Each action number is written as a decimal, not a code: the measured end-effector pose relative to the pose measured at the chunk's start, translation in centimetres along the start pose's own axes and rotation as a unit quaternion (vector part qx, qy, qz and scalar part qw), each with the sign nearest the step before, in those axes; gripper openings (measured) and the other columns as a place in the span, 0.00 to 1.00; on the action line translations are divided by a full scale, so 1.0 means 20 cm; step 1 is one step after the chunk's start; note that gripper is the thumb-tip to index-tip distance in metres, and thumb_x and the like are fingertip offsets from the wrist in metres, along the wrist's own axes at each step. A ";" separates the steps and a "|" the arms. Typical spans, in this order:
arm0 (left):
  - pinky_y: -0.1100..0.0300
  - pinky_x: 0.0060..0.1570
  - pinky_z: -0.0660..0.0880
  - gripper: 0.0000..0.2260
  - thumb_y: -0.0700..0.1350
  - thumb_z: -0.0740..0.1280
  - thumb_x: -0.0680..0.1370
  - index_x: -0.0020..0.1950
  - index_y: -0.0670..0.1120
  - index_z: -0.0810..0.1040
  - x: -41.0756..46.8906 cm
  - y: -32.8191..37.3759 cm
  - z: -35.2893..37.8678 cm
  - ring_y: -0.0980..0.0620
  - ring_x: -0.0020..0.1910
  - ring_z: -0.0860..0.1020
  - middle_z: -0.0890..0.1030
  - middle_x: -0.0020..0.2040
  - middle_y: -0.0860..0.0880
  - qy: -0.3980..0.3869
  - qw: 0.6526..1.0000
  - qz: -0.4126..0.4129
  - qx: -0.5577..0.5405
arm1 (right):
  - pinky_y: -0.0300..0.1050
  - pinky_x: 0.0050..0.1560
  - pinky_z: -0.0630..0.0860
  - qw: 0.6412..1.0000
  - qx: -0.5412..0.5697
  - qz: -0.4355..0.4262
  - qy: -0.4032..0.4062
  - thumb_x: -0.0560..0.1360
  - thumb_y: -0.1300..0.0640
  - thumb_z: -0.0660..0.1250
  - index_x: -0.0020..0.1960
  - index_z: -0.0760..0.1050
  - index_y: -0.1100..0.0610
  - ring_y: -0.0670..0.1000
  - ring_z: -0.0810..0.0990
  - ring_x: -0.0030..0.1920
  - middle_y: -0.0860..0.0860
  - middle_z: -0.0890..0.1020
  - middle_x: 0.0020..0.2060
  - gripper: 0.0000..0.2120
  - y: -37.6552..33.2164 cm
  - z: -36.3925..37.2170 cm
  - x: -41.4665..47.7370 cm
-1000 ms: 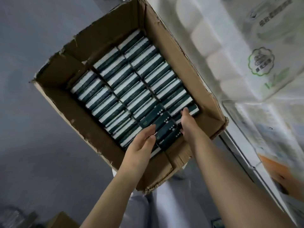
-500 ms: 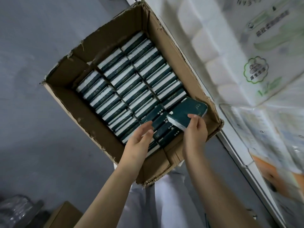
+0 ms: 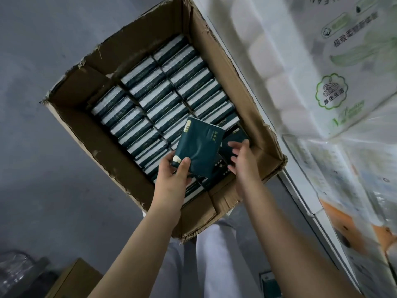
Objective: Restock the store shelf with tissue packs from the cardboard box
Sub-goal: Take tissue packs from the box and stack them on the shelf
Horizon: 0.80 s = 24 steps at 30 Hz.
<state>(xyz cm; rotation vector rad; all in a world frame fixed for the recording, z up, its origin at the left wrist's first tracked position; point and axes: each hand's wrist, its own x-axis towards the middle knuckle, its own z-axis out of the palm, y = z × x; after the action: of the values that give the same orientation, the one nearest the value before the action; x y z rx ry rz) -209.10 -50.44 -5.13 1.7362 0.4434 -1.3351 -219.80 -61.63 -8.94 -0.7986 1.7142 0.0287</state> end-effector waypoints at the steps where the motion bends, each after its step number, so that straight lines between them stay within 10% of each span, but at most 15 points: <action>1: 0.62 0.48 0.79 0.13 0.47 0.65 0.80 0.65 0.53 0.71 0.02 -0.01 -0.01 0.53 0.54 0.80 0.78 0.58 0.48 0.005 1.000 -0.004 -0.002 | 0.55 0.69 0.68 0.999 -0.036 0.019 0.005 0.84 0.42 0.44 0.58 0.78 0.49 0.54 0.71 0.66 0.52 0.71 0.69 0.25 0.00 0.01 0.06; 7: 0.60 0.47 0.77 0.11 0.47 0.66 0.79 0.62 0.52 0.72 0.11 -0.07 -0.07 0.51 0.53 0.81 0.80 0.56 0.49 0.023 1.000 -0.017 -0.012 | 0.54 0.70 0.64 0.992 -0.058 0.107 0.021 0.85 0.47 0.48 0.74 0.67 0.54 0.59 0.66 0.72 0.57 0.66 0.74 0.22 0.00 0.03 0.38; 24: 0.60 0.46 0.77 0.14 0.47 0.66 0.79 0.65 0.49 0.72 0.27 -0.18 -0.03 0.54 0.51 0.82 0.81 0.56 0.49 0.010 1.000 -0.009 -0.001 | 0.40 0.50 0.72 0.974 0.111 0.194 -0.018 0.82 0.51 0.60 0.71 0.67 0.55 0.53 0.71 0.64 0.49 0.72 0.58 0.19 0.06 0.09 0.58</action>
<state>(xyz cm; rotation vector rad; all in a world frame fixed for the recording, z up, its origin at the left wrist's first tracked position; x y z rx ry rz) -209.52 -49.15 -11.48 1.7491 0.4729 -1.3290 -219.85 -65.55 -20.04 -0.2883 1.7789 0.1150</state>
